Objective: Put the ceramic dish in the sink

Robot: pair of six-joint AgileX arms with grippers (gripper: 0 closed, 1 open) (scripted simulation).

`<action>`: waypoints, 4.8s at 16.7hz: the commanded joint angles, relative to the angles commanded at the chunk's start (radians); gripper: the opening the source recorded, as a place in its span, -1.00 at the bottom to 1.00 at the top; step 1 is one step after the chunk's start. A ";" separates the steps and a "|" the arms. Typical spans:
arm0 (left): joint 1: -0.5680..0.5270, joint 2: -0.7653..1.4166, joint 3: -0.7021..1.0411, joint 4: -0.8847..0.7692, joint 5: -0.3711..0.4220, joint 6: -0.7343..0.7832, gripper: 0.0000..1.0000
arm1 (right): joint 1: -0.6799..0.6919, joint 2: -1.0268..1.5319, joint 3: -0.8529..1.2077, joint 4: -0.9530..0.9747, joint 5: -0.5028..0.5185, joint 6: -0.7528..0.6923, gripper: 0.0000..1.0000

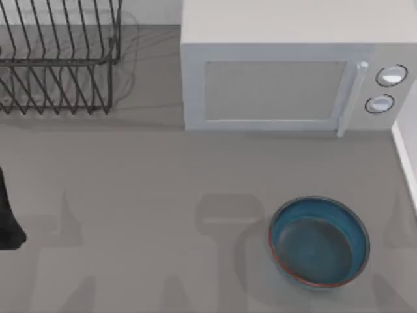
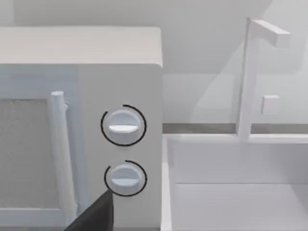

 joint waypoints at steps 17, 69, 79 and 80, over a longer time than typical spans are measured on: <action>0.000 0.000 0.000 0.000 0.000 0.000 1.00 | 0.286 1.052 0.781 -0.780 -0.001 0.296 1.00; 0.000 0.000 0.000 0.000 0.000 0.000 1.00 | 0.446 1.732 0.940 -0.779 0.000 0.459 -1.00; 0.000 0.000 0.000 0.000 0.000 0.000 1.00 | 0.441 1.662 1.222 -1.153 0.001 0.462 -1.00; 0.000 0.000 0.000 0.000 0.000 0.000 1.00 | 0.442 1.649 1.266 -1.217 0.001 0.460 -1.00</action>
